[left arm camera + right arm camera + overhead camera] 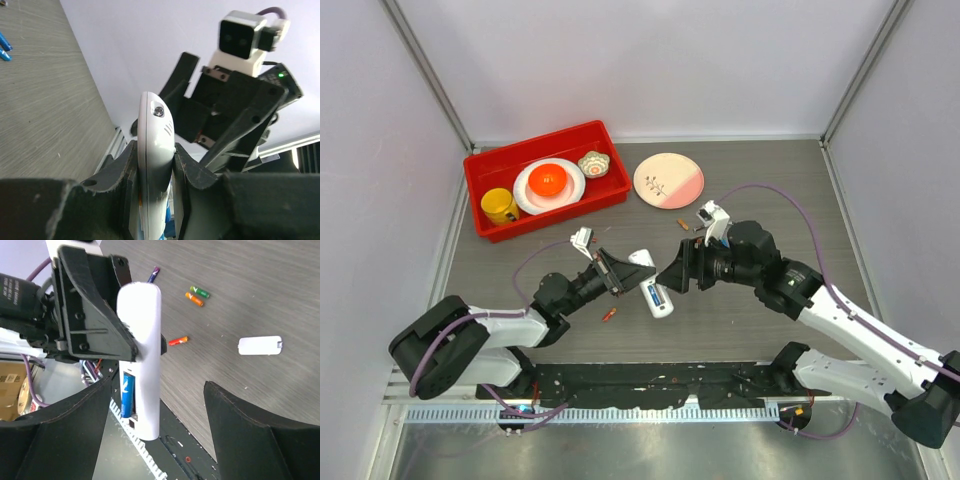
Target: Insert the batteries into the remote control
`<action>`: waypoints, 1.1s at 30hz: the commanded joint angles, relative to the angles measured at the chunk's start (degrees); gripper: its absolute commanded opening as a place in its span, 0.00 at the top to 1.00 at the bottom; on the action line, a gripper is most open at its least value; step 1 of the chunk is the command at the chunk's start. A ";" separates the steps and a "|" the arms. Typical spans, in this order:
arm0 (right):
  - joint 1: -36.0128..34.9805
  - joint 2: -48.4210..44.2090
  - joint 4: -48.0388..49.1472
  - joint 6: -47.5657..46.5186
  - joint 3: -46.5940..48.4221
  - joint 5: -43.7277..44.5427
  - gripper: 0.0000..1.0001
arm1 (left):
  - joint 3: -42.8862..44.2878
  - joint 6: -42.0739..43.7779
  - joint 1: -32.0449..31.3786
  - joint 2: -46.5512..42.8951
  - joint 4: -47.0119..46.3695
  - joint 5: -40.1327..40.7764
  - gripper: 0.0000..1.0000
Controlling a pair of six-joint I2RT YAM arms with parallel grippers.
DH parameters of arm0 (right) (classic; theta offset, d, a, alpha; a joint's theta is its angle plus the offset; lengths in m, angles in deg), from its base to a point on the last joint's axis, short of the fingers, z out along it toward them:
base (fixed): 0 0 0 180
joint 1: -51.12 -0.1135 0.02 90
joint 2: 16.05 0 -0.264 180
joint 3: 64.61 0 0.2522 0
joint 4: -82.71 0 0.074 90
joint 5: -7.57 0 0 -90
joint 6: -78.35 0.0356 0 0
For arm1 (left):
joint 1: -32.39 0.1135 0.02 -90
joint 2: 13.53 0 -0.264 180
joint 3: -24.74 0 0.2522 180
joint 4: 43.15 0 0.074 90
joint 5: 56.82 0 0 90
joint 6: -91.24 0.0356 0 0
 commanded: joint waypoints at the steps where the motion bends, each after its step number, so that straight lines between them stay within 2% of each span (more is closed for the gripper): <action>1: 1.94 -1.64 12.53 5.75 -4.97 -9.30 0.20 | 2.45 -0.78 -0.08 -1.99 -15.10 -1.62 1.00; 6: 2.65 -2.25 18.87 10.23 -10.24 -15.11 0.20 | 3.42 -1.22 -0.08 -1.99 -15.10 -2.15 1.00; 12: 2.92 -2.52 23.17 12.70 -12.36 -17.75 0.22 | 3.77 -1.31 -0.08 -1.55 -15.10 -2.15 1.00; 28: 3.18 -0.76 25.56 14.37 -13.50 -19.16 0.41 | 3.51 -1.22 -0.08 -1.81 -15.10 -1.80 1.00; 33: 3.36 -0.41 25.12 14.02 -13.15 -19.07 0.43 | 3.51 -1.05 -0.08 -1.90 -15.10 -1.71 1.00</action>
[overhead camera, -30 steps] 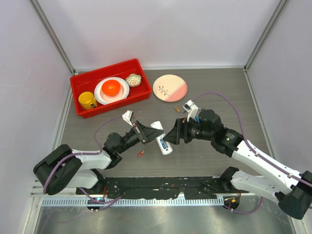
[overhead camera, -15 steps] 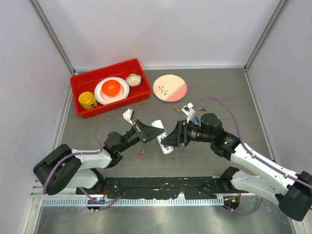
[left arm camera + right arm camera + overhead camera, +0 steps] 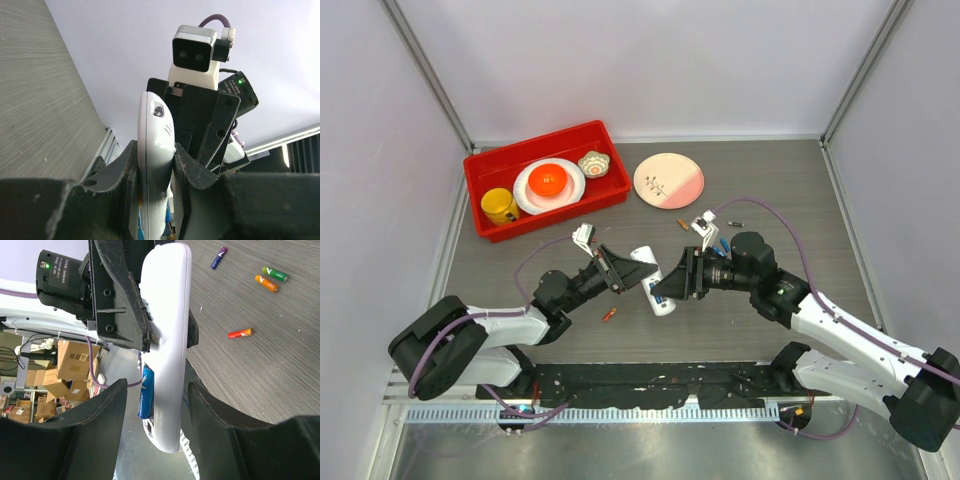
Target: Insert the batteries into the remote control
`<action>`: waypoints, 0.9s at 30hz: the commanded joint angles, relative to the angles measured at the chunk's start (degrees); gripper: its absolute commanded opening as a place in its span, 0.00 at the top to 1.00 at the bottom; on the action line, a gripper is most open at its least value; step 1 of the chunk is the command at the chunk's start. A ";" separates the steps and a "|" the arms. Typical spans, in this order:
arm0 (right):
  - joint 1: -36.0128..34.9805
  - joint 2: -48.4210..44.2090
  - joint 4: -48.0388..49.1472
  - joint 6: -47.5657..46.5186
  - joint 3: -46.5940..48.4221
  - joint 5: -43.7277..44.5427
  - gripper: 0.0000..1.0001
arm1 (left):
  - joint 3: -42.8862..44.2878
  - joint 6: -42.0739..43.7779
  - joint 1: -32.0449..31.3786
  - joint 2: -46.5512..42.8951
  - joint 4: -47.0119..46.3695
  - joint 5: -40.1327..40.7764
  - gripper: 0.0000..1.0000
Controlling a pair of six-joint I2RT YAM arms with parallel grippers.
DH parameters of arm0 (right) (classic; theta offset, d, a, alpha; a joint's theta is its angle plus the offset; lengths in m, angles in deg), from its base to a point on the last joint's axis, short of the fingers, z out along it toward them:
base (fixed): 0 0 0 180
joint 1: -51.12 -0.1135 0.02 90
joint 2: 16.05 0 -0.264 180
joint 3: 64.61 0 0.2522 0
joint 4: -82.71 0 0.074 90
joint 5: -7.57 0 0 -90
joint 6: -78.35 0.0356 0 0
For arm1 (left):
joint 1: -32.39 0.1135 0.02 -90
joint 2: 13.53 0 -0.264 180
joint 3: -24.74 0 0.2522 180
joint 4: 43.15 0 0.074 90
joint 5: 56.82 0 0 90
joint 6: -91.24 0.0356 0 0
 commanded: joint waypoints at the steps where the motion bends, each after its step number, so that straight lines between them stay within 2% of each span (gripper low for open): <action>1: 0.36 0.09 2.35 -0.10 0.57 -0.78 0.43 | 1.58 0.38 -0.08 -1.47 -15.01 -0.35 1.00; 6: 0.36 0.27 0.85 -0.80 0.75 -0.25 0.45 | 1.41 0.46 -0.08 -1.64 -15.01 -0.27 1.00; 22: 0.36 2.11 -3.11 -1.42 2.59 2.30 0.67 | 1.93 0.55 -0.07 -1.99 -15.01 0.00 1.00; 27: 0.36 2.82 -3.63 -1.33 2.95 2.82 0.69 | 2.37 0.46 -0.08 -1.99 -15.01 0.17 1.00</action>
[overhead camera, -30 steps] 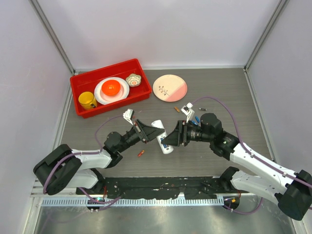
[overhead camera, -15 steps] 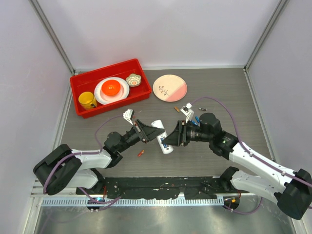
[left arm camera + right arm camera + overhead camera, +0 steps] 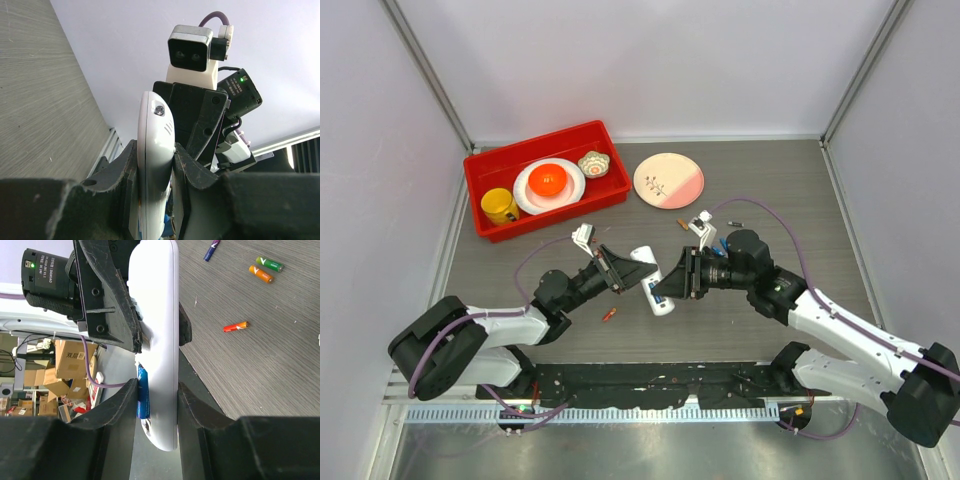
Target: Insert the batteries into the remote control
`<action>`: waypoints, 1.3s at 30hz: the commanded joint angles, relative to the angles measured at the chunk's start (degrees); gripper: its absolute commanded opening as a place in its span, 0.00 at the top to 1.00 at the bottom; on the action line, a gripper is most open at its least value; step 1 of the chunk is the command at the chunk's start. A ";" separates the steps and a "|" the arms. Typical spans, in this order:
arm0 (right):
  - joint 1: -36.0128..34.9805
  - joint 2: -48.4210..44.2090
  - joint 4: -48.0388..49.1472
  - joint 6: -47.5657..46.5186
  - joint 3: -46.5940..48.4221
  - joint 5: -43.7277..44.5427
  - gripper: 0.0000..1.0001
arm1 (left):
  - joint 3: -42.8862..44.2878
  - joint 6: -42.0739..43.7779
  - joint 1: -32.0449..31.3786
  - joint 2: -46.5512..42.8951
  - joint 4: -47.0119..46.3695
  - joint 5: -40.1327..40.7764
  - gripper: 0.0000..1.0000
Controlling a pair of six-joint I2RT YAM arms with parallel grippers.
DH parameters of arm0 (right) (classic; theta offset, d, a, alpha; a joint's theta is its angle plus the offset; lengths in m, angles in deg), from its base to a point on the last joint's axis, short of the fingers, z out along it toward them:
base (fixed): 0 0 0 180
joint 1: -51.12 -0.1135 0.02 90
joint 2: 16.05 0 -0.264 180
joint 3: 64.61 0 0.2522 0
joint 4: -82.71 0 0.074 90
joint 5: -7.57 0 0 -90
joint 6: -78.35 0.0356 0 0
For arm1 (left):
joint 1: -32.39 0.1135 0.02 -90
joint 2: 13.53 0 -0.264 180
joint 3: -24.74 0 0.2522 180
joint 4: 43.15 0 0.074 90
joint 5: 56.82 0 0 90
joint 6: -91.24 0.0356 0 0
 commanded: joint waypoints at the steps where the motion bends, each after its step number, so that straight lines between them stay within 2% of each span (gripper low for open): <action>1: 0.21 1.07 -1.30 -0.98 2.05 2.65 0.69 | 2.37 -0.11 -0.10 -1.88 -15.80 0.56 1.00; 16: -1.55 3.35 3.62 3.06 1.43 5.99 0.67 | 2.02 1.74 -0.98 -1.97 -15.80 4.52 1.00; 23: -2.25 4.50 5.56 4.38 1.52 7.31 0.59 | 0.79 2.71 -1.06 -3.11 -15.80 6.46 1.00; 28: -2.69 5.29 6.61 5.17 1.26 8.19 0.58 | -0.09 3.59 -1.33 -3.99 -15.80 7.86 1.00; 30: -2.95 5.37 6.96 5.43 1.08 8.54 0.58 | 0.00 3.94 -1.59 -4.26 -15.80 7.86 1.00; 36: -3.57 6.34 7.67 5.87 1.34 9.59 0.73 | 0.00 4.82 -2.73 -4.43 -15.80 8.83 1.00; 39: -3.92 7.04 8.11 6.40 1.43 10.12 0.76 | 0.09 4.99 -3.08 -4.34 -15.80 9.01 1.00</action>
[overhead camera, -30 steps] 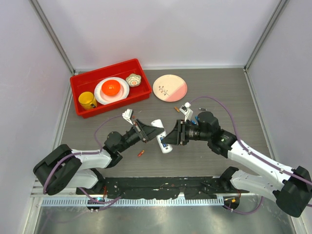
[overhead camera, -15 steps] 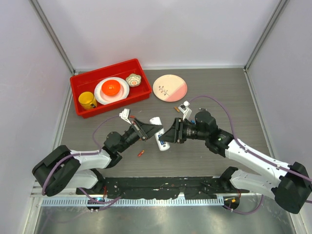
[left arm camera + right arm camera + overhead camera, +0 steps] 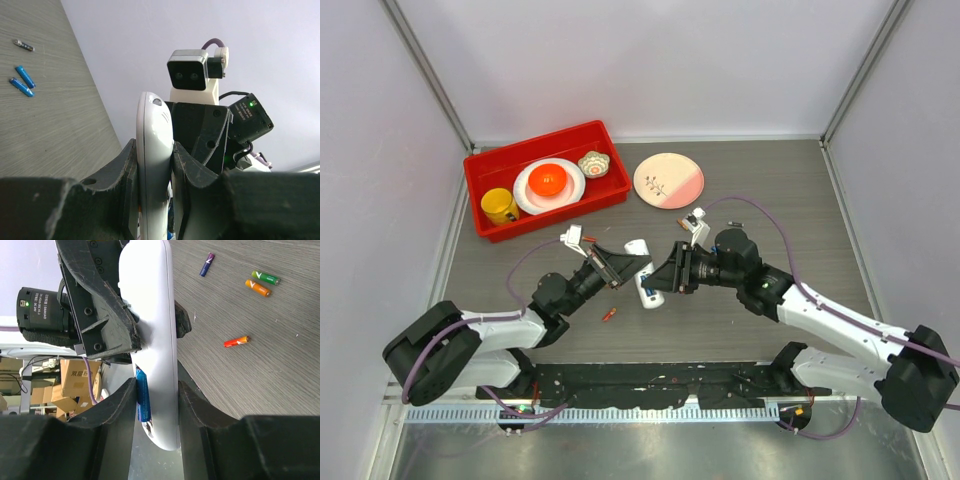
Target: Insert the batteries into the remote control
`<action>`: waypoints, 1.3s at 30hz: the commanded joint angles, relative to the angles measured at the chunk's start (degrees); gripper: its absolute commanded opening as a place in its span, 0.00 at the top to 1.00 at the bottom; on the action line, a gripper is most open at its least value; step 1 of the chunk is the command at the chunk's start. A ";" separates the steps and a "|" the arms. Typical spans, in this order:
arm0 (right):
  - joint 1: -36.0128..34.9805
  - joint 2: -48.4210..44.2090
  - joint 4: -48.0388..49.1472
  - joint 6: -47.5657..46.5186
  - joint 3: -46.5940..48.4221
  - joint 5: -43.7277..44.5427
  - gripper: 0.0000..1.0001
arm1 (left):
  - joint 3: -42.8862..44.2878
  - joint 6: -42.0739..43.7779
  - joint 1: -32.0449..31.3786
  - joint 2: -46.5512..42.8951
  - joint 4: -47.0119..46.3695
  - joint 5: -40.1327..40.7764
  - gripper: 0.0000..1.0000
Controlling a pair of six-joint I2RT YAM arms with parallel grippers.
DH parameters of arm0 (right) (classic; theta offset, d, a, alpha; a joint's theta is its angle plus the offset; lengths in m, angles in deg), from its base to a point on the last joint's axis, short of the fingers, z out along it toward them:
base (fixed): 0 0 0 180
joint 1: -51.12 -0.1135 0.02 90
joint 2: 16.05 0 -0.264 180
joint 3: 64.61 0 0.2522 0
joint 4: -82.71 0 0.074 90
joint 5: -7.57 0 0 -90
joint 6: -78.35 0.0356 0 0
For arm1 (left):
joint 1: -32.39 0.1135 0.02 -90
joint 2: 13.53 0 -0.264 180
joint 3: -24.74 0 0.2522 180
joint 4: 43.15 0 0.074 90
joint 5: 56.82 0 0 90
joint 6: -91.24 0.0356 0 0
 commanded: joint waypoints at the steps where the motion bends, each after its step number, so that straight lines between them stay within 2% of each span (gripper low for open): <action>1: -1.06 2.15 2.03 1.66 0.91 4.90 0.76 | 1.09 1.04 -2.32 -1.74 -17.31 -0.55 1.00; 5: -1.15 2.85 2.65 2.45 1.17 5.25 0.76 | 0.66 1.48 -2.76 -1.57 -17.31 0.07 1.00; 9: -1.50 3.38 3.35 3.15 1.44 5.69 0.67 | 0.22 1.83 -3.02 -1.39 -17.31 0.69 1.00; 12: -1.50 3.99 4.14 4.03 1.35 6.13 0.64 | 0.30 2.09 -3.55 -1.30 -17.31 0.78 1.00; 25: -1.50 5.93 7.30 6.05 1.61 7.19 0.62 | 1.09 3.23 -5.84 -0.07 -17.31 0.60 1.00; 34: -1.50 6.55 7.05 4.04 3.63 1.40 0.49 | -0.13 4.20 -5.92 -0.95 -17.31 2.62 1.00; 39: -1.50 6.02 3.36 0.96 5.13 -1.69 0.47 | -0.66 4.55 -5.92 -1.65 -16.43 3.23 1.00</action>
